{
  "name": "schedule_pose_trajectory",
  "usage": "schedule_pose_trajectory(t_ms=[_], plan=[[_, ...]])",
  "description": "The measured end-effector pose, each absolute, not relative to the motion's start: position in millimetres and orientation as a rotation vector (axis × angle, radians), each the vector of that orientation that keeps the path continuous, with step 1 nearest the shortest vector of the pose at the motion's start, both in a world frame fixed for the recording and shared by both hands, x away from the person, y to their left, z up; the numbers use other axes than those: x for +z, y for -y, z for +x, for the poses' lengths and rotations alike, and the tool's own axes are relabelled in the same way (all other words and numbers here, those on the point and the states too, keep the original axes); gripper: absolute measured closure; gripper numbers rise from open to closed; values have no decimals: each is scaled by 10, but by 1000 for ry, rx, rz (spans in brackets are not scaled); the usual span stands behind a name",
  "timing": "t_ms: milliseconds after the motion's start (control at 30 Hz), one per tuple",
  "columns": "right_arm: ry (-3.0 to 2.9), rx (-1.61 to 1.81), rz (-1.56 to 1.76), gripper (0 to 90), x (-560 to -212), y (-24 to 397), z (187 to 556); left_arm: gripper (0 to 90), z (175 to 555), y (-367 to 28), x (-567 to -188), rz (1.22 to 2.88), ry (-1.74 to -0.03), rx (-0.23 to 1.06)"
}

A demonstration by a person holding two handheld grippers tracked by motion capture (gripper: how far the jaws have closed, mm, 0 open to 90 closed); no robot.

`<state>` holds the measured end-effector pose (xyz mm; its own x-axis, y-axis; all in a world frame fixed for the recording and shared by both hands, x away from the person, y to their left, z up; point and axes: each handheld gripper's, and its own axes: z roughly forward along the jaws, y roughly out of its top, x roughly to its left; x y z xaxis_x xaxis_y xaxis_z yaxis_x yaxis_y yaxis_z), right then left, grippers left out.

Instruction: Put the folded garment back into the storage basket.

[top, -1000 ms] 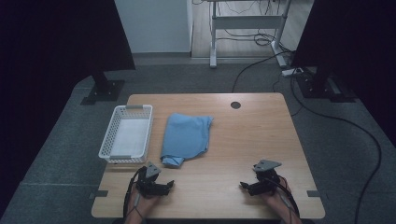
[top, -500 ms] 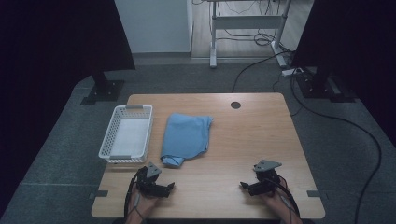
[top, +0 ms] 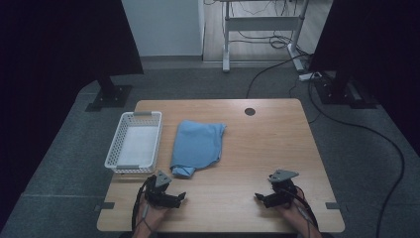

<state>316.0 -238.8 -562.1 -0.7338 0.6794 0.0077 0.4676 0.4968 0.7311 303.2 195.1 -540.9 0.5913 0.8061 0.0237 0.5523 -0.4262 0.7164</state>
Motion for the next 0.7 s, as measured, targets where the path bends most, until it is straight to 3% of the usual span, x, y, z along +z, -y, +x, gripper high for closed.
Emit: schedule_pose_trajectory(t_ms=[700], plan=[[-2462, 1074, 969, 60, -5621, 2388, 3160, 8, 3310, -1781, -5063, 2090, -1046, 473]])
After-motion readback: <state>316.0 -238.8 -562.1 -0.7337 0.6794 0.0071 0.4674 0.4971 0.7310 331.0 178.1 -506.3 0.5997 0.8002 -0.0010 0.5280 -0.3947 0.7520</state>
